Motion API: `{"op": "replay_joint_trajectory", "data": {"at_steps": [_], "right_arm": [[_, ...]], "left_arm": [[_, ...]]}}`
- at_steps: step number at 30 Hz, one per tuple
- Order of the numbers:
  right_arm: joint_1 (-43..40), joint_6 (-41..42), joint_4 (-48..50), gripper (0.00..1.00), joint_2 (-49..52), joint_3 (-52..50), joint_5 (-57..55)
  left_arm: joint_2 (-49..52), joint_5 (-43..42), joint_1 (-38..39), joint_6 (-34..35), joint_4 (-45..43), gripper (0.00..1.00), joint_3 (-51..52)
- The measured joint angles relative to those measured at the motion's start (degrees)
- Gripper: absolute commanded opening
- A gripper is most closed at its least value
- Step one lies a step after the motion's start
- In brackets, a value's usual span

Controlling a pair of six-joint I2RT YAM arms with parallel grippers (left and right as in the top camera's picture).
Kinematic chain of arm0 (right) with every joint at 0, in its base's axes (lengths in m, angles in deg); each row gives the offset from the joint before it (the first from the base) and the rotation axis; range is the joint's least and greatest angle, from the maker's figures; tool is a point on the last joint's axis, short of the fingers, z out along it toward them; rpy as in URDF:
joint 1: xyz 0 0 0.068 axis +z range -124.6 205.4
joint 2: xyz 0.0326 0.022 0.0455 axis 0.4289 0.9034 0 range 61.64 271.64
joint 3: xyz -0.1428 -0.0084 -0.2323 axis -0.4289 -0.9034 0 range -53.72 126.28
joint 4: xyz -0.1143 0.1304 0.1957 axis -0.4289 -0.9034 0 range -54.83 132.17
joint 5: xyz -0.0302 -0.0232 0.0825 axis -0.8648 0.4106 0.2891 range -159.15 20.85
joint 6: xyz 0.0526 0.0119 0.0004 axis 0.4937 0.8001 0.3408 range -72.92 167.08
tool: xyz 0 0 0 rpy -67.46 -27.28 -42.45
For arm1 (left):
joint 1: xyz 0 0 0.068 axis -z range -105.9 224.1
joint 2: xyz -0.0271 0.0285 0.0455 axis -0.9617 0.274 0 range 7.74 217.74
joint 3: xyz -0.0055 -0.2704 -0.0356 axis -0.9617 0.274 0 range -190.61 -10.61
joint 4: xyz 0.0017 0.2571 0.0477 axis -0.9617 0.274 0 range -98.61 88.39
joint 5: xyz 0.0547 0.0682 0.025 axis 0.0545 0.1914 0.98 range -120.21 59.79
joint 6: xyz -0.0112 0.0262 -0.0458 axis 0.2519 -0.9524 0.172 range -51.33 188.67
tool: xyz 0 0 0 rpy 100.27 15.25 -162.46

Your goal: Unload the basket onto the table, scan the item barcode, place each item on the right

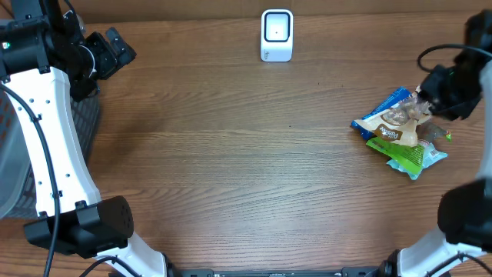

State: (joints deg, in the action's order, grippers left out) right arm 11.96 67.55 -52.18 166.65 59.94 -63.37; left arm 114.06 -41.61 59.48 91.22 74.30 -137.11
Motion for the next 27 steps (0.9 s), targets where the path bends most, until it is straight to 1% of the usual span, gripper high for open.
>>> {"op": "replay_joint_trajectory", "data": {"at_steps": [1, 3, 4, 5, 6, 12, 18, 21, 27], "right_arm": [[0.2, -0.7, -1.2, 0.5, -1.0, 1.9, 1.0], [1.6, -2.0, -2.3, 0.63, -4.6, 5.5, 4.0], [2.3, -2.9, -2.4, 0.73, -6.2, 6.4, 5.2], [3.5, -3.7, -2.3, 0.96, -8.2, 6.9, 6.5], [4.6, -4.1, -2.3, 1.0, -10.2, 7.1, 7.7], [11.5, -4.7, -2.6, 1.0, -21.8, 7.3, 13.3], [13.3, -5.0, -2.8, 1.0, -29.0, 7.3, 14.5], [13.3, -5.3, -2.8, 1.0, -30.9, 7.3, 12.5], [13.6, -5.5, -2.8, 1.0, -33.2, 7.3, 4.4]], "left_arm": [[0.0, 0.0, 0.0, 0.0, 0.0, 1.0, 0.0], [0.0, 0.0, 0.0, 0.0, 0.0, 1.0, 0.0], [0.0, 0.0, 0.0, 0.0, 0.0, 1.0, 0.0], [0.0, 0.0, 0.0, 0.0, 0.0, 1.0, 0.0], [0.0, 0.0, 0.0, 0.0, 0.0, 1.0, 0.0], [0.0, 0.0, 0.0, 0.0, 0.0, 1.0, 0.0], [0.0, 0.0, 0.0, 0.0, 0.0, 1.0, 0.0], [0.0, 0.0, 0.0, 0.0, 0.0, 1.0, 0.0], [0.0, 0.0, 0.0, 0.0, 0.0, 1.0, 0.0]]}}
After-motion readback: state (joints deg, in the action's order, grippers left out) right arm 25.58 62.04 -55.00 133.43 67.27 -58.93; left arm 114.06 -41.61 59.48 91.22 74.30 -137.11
